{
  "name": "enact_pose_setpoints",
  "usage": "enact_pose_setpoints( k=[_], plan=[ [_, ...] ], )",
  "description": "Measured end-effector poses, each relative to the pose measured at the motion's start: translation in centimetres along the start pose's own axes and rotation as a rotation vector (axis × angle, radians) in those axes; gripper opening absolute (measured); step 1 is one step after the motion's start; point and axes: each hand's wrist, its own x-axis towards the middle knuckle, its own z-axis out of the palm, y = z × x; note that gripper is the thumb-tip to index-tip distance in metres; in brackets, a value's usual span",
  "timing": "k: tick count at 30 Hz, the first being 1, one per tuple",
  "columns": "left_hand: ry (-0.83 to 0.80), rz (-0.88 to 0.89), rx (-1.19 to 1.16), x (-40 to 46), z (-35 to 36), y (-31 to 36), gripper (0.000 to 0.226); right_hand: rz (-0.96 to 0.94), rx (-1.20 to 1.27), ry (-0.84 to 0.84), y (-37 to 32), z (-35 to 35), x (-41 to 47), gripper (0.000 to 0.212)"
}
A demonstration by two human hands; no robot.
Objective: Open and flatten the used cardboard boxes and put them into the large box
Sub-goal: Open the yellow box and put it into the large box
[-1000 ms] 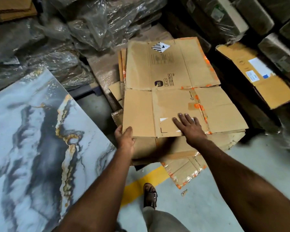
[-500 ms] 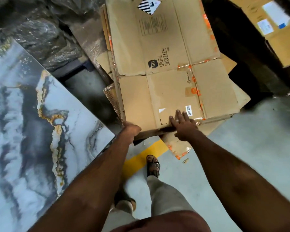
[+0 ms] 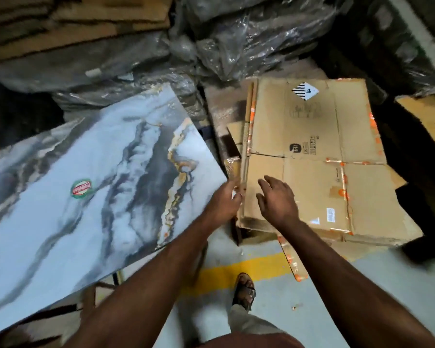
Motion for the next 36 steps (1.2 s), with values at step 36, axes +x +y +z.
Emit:
enact_pose_setpoints(
  k=[36],
  plan=[
    [1.643, -0.570, -0.248, -82.5, -36.5, -39.0, 0.028, -1.633, 0.770, -0.441, -94.1, 11.0, -38.0, 0.027]
  ],
)
